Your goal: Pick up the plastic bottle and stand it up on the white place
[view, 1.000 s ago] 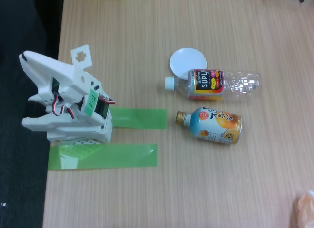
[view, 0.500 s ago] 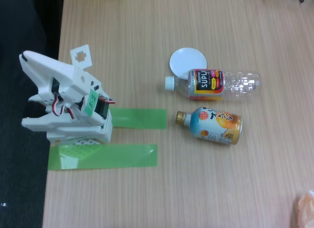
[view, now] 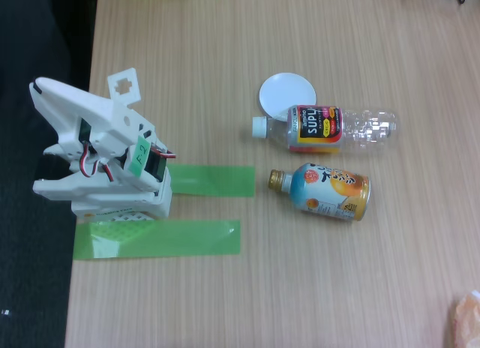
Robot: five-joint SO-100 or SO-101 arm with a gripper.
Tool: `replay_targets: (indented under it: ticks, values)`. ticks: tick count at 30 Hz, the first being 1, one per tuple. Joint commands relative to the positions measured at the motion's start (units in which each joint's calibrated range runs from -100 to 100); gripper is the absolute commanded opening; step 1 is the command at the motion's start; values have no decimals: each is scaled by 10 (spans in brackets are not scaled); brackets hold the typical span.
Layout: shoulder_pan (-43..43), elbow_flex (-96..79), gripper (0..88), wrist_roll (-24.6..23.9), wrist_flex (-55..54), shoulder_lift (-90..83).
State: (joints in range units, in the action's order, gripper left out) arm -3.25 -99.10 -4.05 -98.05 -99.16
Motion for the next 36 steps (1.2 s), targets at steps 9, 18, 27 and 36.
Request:
replay_targets:
  ticks: [9, 18, 27, 36]
  values:
    - [-3, 88, 12, 3, 206, 1]
    - [-3, 88, 12, 3, 296, 1]
    - [-3, 93, 12, 3, 461, 1]
    - [-3, 265, 12, 3, 744, 2]
